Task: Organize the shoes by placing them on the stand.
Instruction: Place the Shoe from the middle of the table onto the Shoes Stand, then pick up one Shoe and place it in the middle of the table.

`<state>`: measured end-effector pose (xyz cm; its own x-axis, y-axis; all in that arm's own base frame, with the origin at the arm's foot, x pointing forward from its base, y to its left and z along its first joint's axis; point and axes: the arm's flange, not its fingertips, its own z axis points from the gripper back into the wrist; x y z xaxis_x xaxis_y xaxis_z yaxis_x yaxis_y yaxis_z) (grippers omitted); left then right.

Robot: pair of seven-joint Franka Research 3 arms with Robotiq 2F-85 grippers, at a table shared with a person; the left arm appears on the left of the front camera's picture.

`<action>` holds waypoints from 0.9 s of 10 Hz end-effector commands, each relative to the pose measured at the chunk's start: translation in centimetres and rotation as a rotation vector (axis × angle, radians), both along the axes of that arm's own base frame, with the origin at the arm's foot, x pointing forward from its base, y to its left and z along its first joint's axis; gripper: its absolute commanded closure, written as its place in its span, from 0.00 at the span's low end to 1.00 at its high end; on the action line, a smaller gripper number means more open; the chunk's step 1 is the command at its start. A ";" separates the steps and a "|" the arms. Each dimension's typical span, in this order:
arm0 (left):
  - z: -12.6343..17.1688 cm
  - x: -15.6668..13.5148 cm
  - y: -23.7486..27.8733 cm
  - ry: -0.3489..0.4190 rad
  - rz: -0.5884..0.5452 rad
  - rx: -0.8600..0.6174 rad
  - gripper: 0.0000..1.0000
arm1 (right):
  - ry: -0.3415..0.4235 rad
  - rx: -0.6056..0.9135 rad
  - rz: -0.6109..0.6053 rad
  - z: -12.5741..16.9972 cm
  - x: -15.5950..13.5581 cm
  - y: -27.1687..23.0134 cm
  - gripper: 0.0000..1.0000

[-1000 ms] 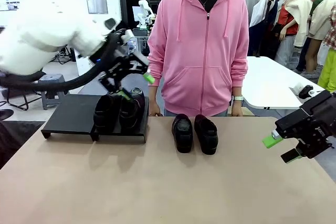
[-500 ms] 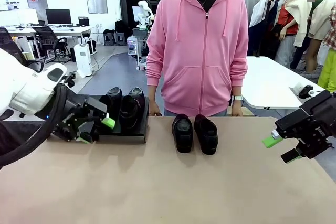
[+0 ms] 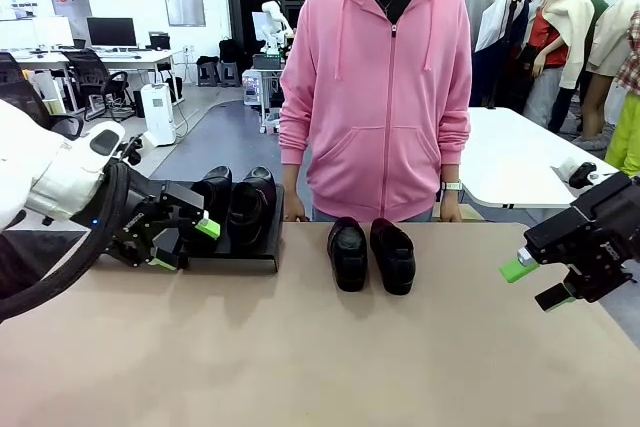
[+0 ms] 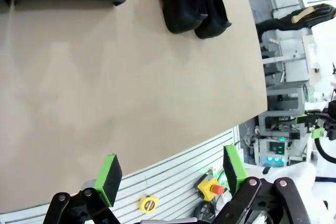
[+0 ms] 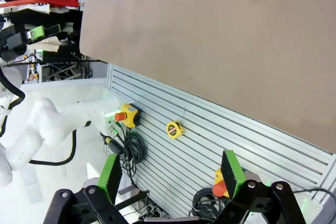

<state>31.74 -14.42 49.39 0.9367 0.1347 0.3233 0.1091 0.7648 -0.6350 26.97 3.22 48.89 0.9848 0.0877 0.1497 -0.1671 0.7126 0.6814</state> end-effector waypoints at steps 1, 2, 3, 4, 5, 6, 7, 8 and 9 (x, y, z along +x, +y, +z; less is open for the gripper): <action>0.4 -0.4 0.2 0.012 0.003 0.008 0.00 | -0.018 0.037 0.013 0.2 0.2 0.1 0.00; 0.4 -0.4 0.2 0.012 0.003 0.008 0.00 | -0.018 0.037 0.013 0.2 0.2 0.1 0.00; 0.4 -0.4 0.2 0.012 0.003 0.008 0.00 | -0.018 0.037 0.013 0.2 0.2 0.1 0.00; 0.4 -0.4 0.2 0.012 0.003 0.008 0.00 | -0.018 0.037 0.013 0.2 0.2 0.1 0.00; 0.4 -0.4 0.2 0.012 0.003 0.008 0.00 | -0.018 0.037 0.013 0.2 0.2 0.1 0.00; 0.4 -0.4 0.2 0.012 0.003 0.008 0.00 | -0.018 0.037 0.013 0.2 0.2 0.1 0.00; 0.4 -0.4 0.2 0.012 0.003 0.008 0.00 | -0.018 0.037 0.013 0.2 0.2 0.1 0.00; 0.4 -0.4 0.2 0.012 0.003 0.008 0.00 | -0.018 0.037 0.013 0.2 0.2 0.1 0.00; 0.4 -0.4 0.2 0.012 0.003 0.008 0.00 | -0.018 0.037 0.013 0.2 0.2 0.1 0.00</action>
